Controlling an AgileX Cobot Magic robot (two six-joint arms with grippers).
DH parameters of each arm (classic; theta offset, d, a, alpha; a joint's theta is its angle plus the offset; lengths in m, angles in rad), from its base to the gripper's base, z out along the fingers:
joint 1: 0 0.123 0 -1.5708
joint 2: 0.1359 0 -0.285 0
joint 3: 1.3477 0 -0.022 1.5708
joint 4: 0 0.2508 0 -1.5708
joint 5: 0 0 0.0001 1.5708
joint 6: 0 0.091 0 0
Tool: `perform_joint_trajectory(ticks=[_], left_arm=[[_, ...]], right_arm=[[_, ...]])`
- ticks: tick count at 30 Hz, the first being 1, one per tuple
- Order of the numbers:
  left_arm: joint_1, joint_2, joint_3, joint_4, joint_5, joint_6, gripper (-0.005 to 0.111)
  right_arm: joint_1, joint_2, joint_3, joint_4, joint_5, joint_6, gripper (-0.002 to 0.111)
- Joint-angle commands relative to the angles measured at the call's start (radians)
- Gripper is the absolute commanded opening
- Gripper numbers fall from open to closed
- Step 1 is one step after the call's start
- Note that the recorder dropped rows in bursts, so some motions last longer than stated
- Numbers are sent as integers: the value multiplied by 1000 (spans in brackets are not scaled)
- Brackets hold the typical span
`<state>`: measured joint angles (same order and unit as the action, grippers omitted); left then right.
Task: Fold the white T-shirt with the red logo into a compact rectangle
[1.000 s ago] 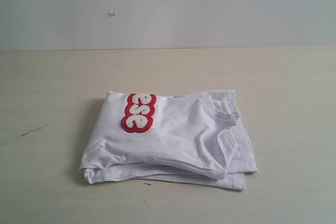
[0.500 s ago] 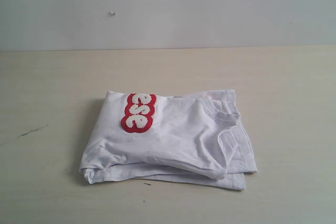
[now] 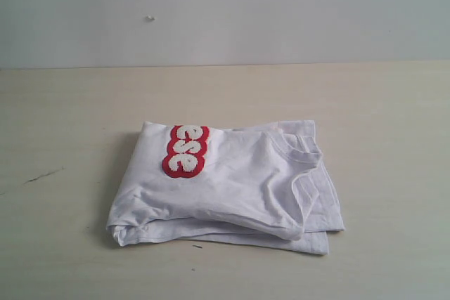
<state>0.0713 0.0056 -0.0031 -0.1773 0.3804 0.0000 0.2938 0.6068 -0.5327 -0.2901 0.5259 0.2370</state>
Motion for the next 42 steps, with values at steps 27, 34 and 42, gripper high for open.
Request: perform_joint_trajectory(ticks=[27, 34, 42], left_arm=[[-6, -6, 3, -6, 5, 17, 0], [-6, -6, 3, -8, 5, 17, 0], [-6, -6, 3, -8, 5, 17, 0]], right_arm=[[-2, -5, 4, -1, -5, 1, 0], [-40, -107, 6, -51, 0, -26, 0], [-254, -327, 168, 45, -153, 26, 0]])
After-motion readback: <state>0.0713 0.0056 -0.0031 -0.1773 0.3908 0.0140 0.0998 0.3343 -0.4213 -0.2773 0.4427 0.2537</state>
